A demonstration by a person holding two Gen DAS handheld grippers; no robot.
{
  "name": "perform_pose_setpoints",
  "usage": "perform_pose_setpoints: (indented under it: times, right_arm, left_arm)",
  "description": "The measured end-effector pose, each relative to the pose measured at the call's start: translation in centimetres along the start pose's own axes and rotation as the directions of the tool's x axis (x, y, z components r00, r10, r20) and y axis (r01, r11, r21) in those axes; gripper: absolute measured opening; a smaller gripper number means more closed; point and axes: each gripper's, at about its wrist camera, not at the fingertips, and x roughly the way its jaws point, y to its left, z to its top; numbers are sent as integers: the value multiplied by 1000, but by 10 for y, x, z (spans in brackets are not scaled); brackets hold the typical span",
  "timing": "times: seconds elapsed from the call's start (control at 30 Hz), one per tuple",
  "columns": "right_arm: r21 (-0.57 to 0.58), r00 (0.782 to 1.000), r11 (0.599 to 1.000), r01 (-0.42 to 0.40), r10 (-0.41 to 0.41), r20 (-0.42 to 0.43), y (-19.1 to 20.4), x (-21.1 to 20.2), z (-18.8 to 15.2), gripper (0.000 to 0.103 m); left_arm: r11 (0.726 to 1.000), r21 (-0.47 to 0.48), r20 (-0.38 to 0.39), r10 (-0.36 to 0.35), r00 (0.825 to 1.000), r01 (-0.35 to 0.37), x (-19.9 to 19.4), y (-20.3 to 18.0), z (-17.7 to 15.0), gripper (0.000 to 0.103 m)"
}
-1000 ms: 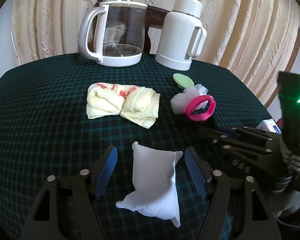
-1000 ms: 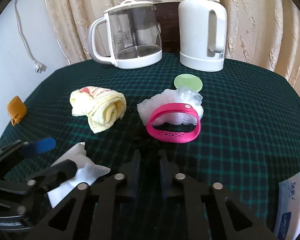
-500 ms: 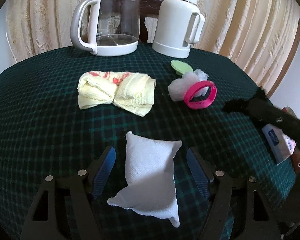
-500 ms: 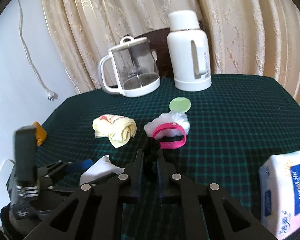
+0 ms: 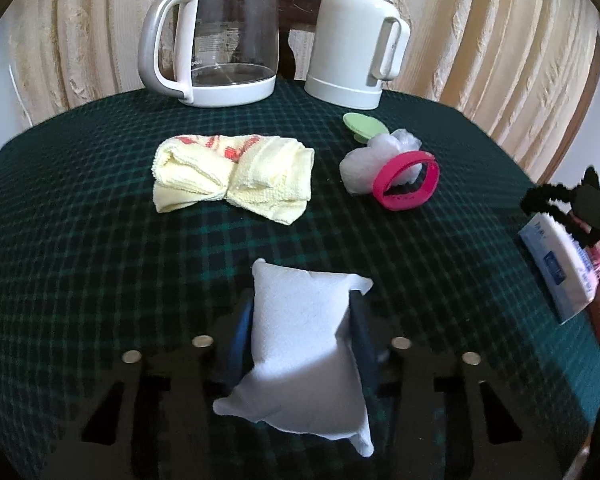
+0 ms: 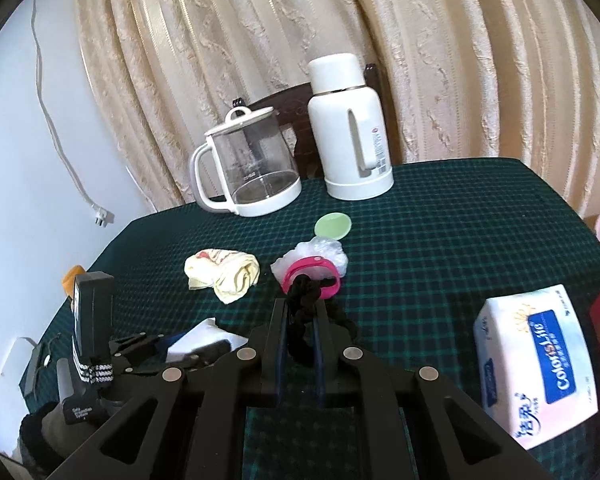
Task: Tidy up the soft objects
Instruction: 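Carry the white cushion toward the red tin box while the right gripper moves toward the box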
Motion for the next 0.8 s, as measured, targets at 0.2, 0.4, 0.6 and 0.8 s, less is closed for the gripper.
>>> perform_pose_setpoints:
  times: [0.2,0.4,0.6,0.8]
  right_arm:
    - [16,999,999,32,-32,14,-7,-10,-2,12]
    - [22,994,994,107,-107,36,-16,-23,-4,12]
    - [33,979,981,194,-195,63,-28,-38,-5,12]
    - [42,954,959,280,-283,100,-41,-56,-6,12]
  left_arm:
    - [1000,-6,39,4,999,-4,-10,0,3,37]
    - [1000,1,86,1,996,-2,-24,-6,7,37]
    - [1000,22,99,-19,995,17,-34,-22,8,37]
    - [997,62,116,-44,992,37,-44,-47,10,37]
